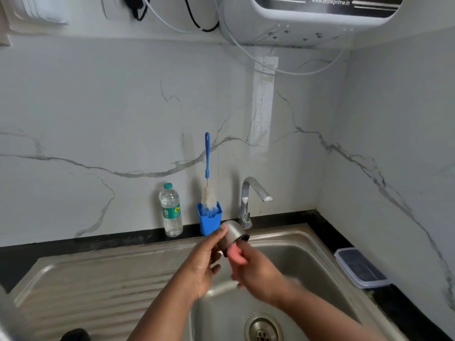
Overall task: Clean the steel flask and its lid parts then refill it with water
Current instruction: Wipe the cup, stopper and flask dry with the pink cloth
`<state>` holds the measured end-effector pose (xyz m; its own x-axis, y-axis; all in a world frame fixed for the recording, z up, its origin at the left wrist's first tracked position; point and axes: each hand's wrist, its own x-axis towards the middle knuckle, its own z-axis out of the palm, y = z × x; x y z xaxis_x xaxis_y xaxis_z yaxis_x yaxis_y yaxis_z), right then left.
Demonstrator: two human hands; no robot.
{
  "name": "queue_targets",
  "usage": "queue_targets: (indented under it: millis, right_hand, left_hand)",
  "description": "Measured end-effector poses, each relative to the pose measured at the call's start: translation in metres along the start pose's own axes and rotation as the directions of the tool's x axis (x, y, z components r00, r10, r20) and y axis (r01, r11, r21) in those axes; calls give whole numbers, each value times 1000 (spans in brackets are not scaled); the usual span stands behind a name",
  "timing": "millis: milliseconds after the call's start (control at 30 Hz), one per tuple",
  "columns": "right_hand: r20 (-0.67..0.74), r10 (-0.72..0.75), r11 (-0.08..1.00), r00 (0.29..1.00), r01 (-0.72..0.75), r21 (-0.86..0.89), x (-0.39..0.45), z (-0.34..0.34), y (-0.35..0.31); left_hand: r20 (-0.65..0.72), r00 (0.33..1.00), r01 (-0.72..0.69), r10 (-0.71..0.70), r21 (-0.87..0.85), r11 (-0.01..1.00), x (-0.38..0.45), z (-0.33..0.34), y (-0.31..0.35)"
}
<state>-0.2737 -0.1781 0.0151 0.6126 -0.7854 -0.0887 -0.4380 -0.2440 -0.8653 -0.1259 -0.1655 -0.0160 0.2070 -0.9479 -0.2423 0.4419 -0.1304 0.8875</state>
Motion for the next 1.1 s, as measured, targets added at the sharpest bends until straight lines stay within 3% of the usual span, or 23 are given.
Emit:
queue_targets:
  millis: [67,100,133,200,233,267,300,333,367,433,500,567,633,667,733,800,833,900,933,967,1000,1033,1100]
  right_hand:
    - [19,-131,762,991,113,-638,0,4,7]
    - [32,-169,671,985,139,-728,1,7,8]
    - [37,-165,674,986,140,-725,1,10,7]
    - [41,-107,898,993,114,-426,3,13,1]
    - [81,-31,995,996,38,-94,7,10,-2]
    - [204,58,954,977,-115,278,10,5,-4]
    - [384,74,770,920,-298,565,13,-1,-5]
    - [514,-1,551,858,-428,716,13,-6,-7]
    - [562,-84,419,823,-482,769,11,-10,-11]
    - [546,-157,373,823,-463,804,8,-12,-16]
    - [410,-43,472,911,-343,812,10,-5,-18]
    - [143,35,728,989,-123,675,11,2,-17]
    - [-61,-107,970,992,118,215,7,3,-18]
    - [-47,-208,977,977,205,-65,4,2,-17]
    - [76,-264,788,961,261,-557,4,1,-12]
    - [105,-243,630,964,239,-739,1,4,-15]
    - [105,-225,652,969,230,-723,-1,7,-17]
    - [90,-135,903,987,160,-399,-2,15,-22]
    - [164,-34,998,986,42,-44,-1,15,-24]
    - [317,33,926,948,-148,347,0,11,-25]
    - [485,-1,698,874,-347,626,0,9,-25]
    - [566,-94,460,819,-468,755,-1,7,-24]
    - [564,-209,222,799,-522,823,-5,6,-22]
  left_hand:
    - [9,1000,27,-27,27,999,-5,6,5]
    - [-3,1000,27,-27,42,999,-7,8,5]
    - [-9,1000,13,-12,54,998,-7,8,5]
    - [33,999,-18,18,7,1000,-10,5,3]
    - [62,998,-14,16,-36,999,-10,2,0]
    - [101,995,2,8,-94,996,-9,-3,-2]
    - [156,988,17,9,-167,986,-11,-6,-1]
    - [221,974,15,39,-235,972,-16,-6,2]
    - [264,961,0,79,-287,958,-19,-6,5]
    - [280,953,-18,117,-330,944,-23,-2,13]
    - [197,975,-54,105,-250,967,-16,-3,13]
    - [91,993,-65,79,-155,986,-10,-3,12]
    - [18,998,-50,52,-110,993,-10,-3,11]
    - [-2,999,-42,42,-94,995,-10,-3,10]
    - [20,1000,-21,22,-71,997,-14,0,13]
    - [41,999,-19,20,-24,1000,-16,1,12]
    - [15,1000,-27,27,7,1000,-17,1,11]
    - [36,999,-28,30,-34,999,-18,-2,6]
    - [85,996,-10,19,-99,995,-16,-7,0]
    - [138,990,23,1,-178,984,-19,-8,-2]
    - [175,984,34,9,-241,970,-19,-12,-6]
    - [209,977,28,34,-289,957,-20,-16,-8]
    - [271,958,-6,94,-311,950,-18,-25,-9]
